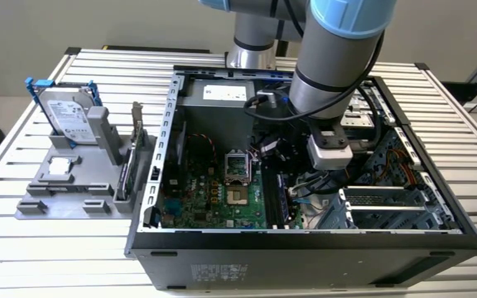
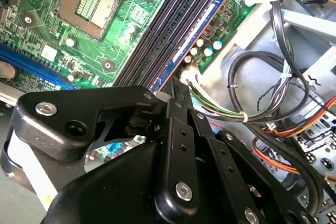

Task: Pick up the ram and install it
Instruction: 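Press down the ram until it locks into place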

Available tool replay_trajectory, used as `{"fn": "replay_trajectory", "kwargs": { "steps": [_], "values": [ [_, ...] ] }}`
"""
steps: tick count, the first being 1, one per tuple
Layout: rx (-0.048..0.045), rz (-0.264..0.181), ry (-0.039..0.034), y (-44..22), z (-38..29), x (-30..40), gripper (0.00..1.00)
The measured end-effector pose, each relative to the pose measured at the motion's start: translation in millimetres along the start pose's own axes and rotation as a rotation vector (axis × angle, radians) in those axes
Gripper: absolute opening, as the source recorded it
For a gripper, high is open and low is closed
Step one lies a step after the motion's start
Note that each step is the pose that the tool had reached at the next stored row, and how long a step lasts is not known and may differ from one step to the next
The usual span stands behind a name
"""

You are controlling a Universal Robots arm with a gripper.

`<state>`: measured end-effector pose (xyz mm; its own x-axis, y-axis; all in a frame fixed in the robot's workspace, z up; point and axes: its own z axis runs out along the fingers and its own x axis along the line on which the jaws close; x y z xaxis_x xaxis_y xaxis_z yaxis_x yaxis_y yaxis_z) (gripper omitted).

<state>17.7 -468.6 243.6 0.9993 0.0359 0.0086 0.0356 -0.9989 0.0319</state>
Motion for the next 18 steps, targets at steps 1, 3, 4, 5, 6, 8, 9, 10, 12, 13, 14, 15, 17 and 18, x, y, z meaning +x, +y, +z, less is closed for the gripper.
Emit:
{"fn": "replay_trajectory", "kwargs": {
  "steps": [1, 3, 4, 5, 6, 8, 9, 10, 12, 13, 14, 15, 17, 18],
  "values": [
    [0.0000, -0.007, 0.0008, 0.0, 0.0, -0.1, 0.00],
    [0.0000, -0.025, 0.0014, 0.0, 0.0, -0.4, 0.00],
    [0.0000, -0.036, 0.0017, 0.0, 0.1, -0.6, 0.00],
    [0.0002, -0.047, 0.0021, 0.0, 0.2, -0.7, 0.00],
    [0.0003, -0.057, 0.0024, 0.0, 0.3, -0.8, 0.00],
    [0.0006, -0.076, 0.0030, 0.0, 0.4, -0.9, 0.00],
    [0.0007, -0.084, 0.0033, 0.0, 0.5, -0.9, 0.00],
    [0.0008, -0.091, 0.0035, 0.0, 0.5, -0.9, 0.00],
    [0.0008, -0.105, 0.0039, 0.0, 0.6, -1.0, 0.00],
    [0.0009, -0.112, 0.0041, 0.0, 0.7, -1.0, 0.00],
    [0.0010, -0.117, 0.0043, 0.0, 0.7, -1.0, 0.00],
    [0.0011, -0.123, 0.0046, -0.1, 0.8, -1.0, 0.00],
    [0.0012, -0.133, 0.0048, -0.1, 0.8, -1.0, 0.00],
    [0.0012, -0.137, 0.0049, -0.1, 0.9, -1.0, 0.00]
  ]
}}
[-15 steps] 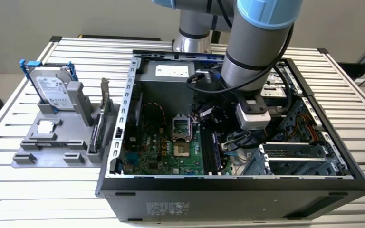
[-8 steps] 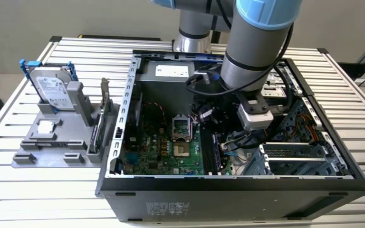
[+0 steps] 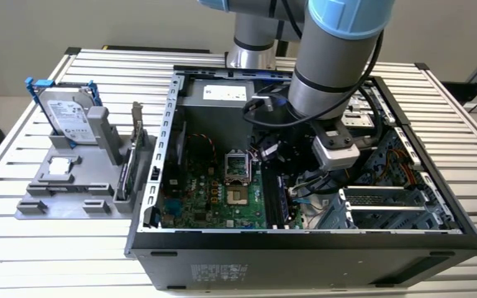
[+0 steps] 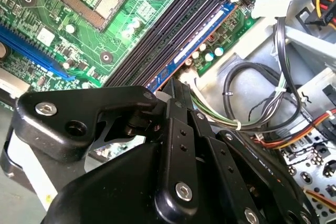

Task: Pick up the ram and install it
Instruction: 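Press down the ram until it locks into place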

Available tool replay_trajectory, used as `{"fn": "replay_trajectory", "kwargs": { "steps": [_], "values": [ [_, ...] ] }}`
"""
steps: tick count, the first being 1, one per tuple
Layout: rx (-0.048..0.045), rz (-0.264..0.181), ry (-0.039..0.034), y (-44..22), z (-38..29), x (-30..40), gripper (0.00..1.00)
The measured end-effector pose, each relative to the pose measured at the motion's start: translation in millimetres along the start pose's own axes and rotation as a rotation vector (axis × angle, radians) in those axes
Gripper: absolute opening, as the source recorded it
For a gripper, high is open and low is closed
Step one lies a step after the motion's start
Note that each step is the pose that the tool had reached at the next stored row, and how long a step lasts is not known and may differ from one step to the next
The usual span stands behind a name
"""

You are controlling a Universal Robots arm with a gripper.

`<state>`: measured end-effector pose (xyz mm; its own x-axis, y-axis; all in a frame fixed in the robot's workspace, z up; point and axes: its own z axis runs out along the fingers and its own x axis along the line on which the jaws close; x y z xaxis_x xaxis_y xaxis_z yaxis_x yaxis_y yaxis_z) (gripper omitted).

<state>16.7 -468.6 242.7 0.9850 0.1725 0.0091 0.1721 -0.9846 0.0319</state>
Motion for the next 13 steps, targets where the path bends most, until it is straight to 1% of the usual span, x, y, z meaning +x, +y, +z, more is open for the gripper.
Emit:
{"fn": "replay_trajectory", "kwargs": {
  "steps": [13],
  "values": [
    [0.0005, -0.050, 0.0013, 0.0, 0.4, 0.0, 0.00]
  ]
}}
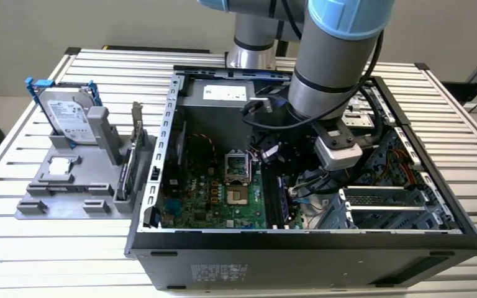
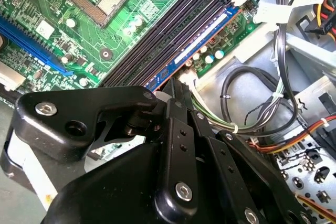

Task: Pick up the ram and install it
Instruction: 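Press down the ram until it locks into place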

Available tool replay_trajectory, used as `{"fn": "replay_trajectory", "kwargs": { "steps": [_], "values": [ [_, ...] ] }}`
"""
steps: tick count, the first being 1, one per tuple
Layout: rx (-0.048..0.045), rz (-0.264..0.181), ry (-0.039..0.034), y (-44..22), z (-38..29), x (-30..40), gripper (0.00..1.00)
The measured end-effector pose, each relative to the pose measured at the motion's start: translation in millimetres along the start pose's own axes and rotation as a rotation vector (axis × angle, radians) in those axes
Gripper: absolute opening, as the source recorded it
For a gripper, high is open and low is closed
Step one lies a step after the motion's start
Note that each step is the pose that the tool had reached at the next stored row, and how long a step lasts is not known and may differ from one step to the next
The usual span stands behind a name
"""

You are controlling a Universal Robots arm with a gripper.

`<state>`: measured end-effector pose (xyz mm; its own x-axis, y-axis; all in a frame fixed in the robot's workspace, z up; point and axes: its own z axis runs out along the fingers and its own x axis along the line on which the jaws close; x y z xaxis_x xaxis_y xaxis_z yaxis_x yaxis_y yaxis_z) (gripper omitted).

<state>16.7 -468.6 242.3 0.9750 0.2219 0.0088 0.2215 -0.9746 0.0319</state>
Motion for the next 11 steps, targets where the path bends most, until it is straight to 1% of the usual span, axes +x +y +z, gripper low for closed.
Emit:
{"fn": "replay_trajectory", "kwargs": {
  "steps": [11],
  "values": [
    [0.0003, -0.032, 0.0009, 0.0, 0.2, 0.0, 0.00]
  ]
}}
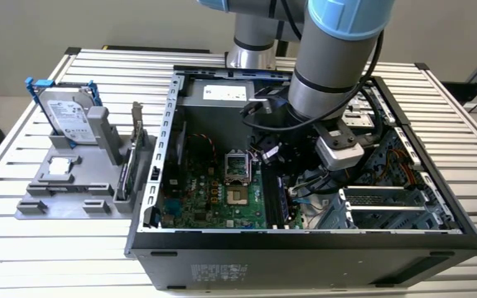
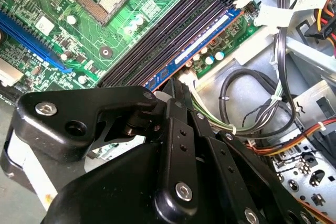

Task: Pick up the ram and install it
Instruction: 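Press down the ram until it locks into place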

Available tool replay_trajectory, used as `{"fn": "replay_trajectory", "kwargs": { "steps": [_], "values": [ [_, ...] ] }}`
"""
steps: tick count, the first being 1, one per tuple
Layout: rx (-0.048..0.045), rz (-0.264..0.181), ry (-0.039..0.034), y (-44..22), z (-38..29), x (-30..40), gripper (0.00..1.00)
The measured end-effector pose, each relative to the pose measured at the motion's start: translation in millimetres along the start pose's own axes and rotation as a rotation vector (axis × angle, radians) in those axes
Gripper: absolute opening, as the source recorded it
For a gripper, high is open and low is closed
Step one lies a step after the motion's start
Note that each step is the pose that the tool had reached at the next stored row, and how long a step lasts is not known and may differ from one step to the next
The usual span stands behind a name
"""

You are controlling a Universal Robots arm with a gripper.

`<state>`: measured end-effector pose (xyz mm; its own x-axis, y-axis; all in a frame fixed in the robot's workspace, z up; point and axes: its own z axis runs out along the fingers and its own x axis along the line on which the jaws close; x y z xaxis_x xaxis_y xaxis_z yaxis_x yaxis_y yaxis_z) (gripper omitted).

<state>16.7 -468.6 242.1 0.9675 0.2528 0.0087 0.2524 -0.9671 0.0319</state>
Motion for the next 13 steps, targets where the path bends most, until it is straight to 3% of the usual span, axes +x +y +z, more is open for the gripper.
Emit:
{"fn": "replay_trajectory", "kwargs": {
  "steps": [13],
  "values": [
    [0.0004, -0.040, 0.0013, 0.0, 0.8, 0.0, 0.00]
  ]
}}
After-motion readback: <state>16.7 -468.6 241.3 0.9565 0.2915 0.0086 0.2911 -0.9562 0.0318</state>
